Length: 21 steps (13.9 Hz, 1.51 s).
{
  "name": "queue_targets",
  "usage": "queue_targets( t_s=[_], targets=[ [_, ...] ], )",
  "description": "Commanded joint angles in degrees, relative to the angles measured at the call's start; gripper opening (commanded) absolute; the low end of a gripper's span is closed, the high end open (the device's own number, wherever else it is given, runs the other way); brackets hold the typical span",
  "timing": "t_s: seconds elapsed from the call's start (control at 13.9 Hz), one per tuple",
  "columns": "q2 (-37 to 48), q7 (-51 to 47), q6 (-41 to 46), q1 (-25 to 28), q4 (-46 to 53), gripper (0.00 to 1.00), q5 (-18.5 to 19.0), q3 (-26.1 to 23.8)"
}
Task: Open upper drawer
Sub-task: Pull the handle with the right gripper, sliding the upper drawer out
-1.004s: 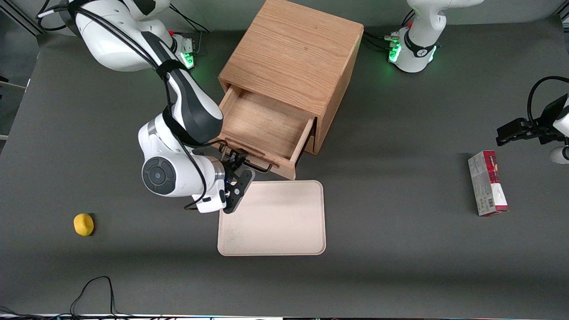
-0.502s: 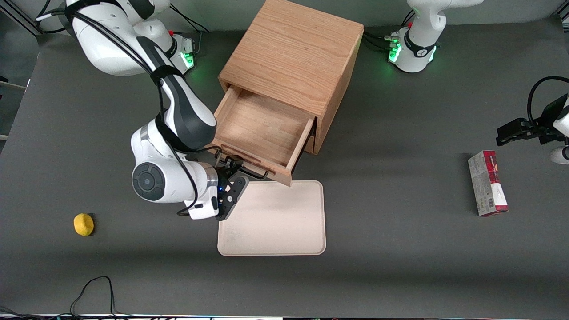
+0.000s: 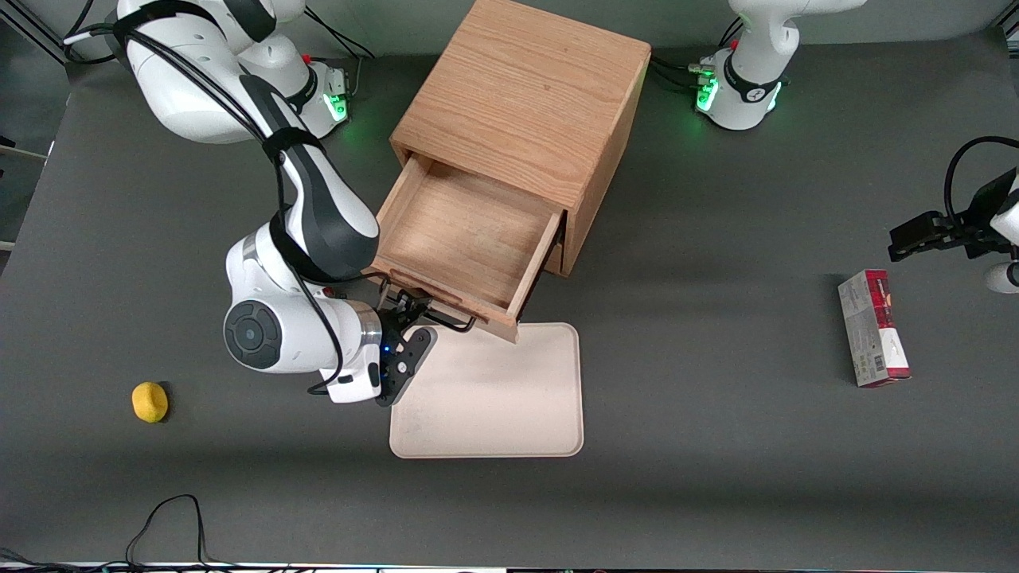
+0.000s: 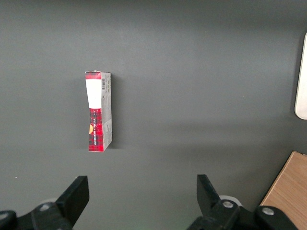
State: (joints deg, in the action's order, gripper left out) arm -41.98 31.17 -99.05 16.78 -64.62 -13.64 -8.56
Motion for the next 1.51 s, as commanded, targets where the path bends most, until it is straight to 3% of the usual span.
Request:
queue_targets(
  t_s=[0.0, 1.43],
  targets=[
    [-2.49, 0.91, -0.53, -0.69, 3.62, 1.00, 0.63, -0.14],
    [-3.19, 0.30, -7.91, -2.45, 4.15, 1.00, 0.72, 0.13]
  ],
)
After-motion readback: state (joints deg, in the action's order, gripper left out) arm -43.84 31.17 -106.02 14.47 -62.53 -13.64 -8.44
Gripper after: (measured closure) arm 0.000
